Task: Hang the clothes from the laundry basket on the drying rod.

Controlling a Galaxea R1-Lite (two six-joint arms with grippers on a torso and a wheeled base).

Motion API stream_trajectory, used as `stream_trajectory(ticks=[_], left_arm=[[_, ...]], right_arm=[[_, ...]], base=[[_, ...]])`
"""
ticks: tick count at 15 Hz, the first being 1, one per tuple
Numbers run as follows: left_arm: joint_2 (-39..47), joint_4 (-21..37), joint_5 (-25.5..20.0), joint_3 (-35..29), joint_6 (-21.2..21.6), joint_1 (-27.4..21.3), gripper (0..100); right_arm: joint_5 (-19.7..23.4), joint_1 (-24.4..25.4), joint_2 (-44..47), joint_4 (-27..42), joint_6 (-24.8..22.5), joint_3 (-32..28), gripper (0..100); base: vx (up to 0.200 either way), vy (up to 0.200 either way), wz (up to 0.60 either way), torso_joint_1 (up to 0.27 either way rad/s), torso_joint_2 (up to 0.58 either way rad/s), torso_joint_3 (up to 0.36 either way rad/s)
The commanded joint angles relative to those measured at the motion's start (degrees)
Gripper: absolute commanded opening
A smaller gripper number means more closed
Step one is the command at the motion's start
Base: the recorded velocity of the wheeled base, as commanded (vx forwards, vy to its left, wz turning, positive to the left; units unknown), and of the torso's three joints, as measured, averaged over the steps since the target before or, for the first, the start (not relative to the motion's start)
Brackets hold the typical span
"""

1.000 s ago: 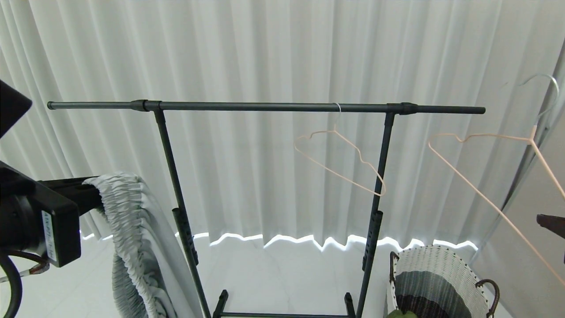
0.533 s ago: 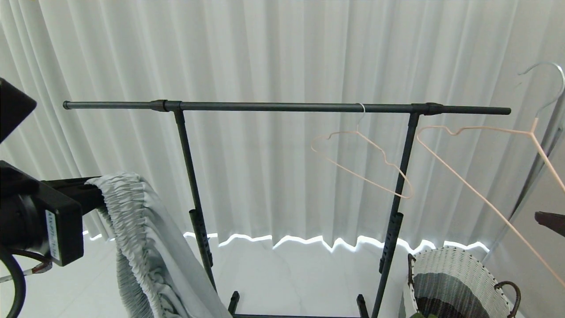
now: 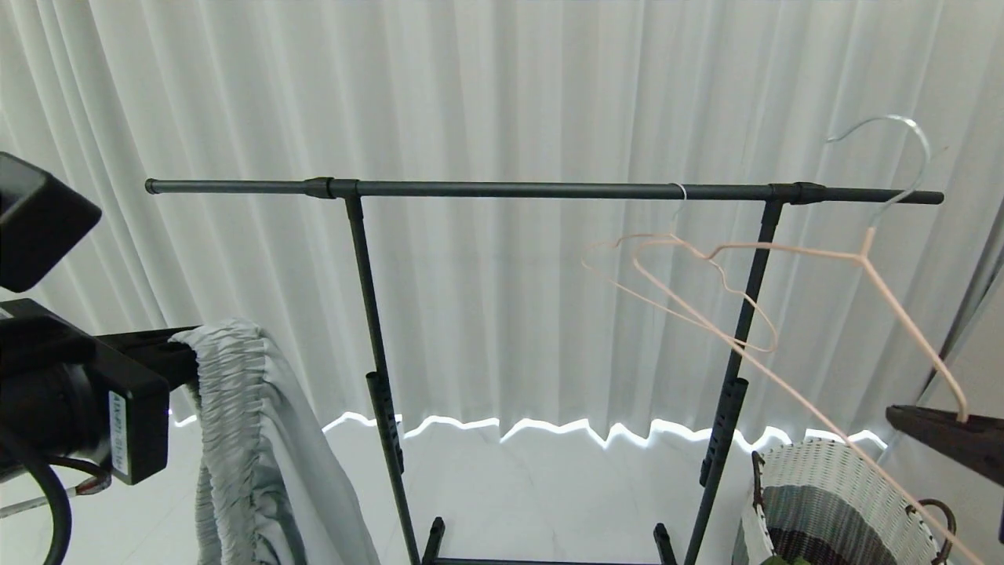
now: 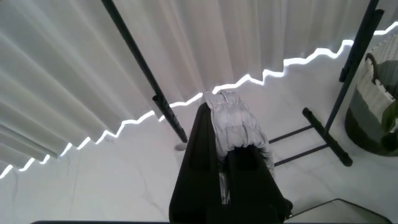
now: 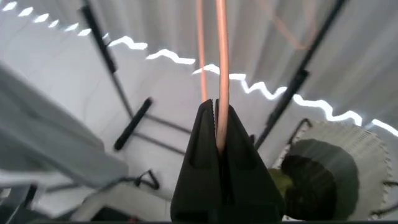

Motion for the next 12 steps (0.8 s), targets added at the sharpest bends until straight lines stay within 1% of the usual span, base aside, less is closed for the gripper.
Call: stream_trajectory(ticks=[1, 3, 4, 5, 6, 7, 9, 10, 12], left_arm=[[0.6, -0.1, 0.0, 0.3, 0.3, 0.0, 0], [2.3, -0.1, 0.5, -0.6, 0.9, 0.0, 0], [3.7, -0.1, 2.1, -1.0, 0.8, 0.1, 0], [5.4, -0.2, 4.9, -1.2, 0.4, 0.3, 0], [7.0, -0.8, 7.4, -1.5, -0.1, 0.5, 0], [8.2, -1.1, 8.9, -1.9, -0.5, 0.8, 0], [9.5, -1.1, 9.7, -2.5, -0.8, 0.9, 0], [9.9, -1.1, 9.7, -2.7, -0.8, 0.9, 0], [10.5, -1.2, 9.6, -3.6, -1.3, 0.7, 0]], right_arm=[[0.0, 11.0, 1.4, -0.2, 0.5, 1.5, 0], [0.0, 20.4, 2.1, -0.1, 3.0, 2.1, 0], [0.0, 25.3, 2.6, -0.1, 5.8, 2.1, 0], [0.0, 29.7, 3.3, -0.2, 8.5, 2.1, 0], [0.0, 33.8, 3.8, -0.2, 10.6, 2.1, 0], [0.0, 36.8, 4.1, -0.2, 11.8, 2.1, 0], [0.0, 40.8, 4.7, -0.6, 13.5, 2.1, 0], [0.0, 42.7, 5.4, -2.4, 14.0, 2.2, 0], [0.0, 43.2, 7.9, -5.0, 14.3, 2.3, 0]], base=[[0.0, 0.0, 0.0, 0.0, 0.0, 0.0], [0.0, 0.0, 0.0, 0.0, 0.0, 0.0], [0.0, 0.0, 0.0, 0.0, 0.0, 0.0], [0.0, 0.0, 0.0, 0.0, 0.0, 0.0], [0.0, 0.0, 0.0, 0.0, 0.0, 0.0], [0.0, 0.0, 0.0, 0.0, 0.0, 0.0], [0.0, 0.0, 0.0, 0.0, 0.0, 0.0], [0.0, 0.0, 0.0, 0.0, 0.0, 0.0], [0.0, 0.0, 0.0, 0.0, 0.0, 0.0]])
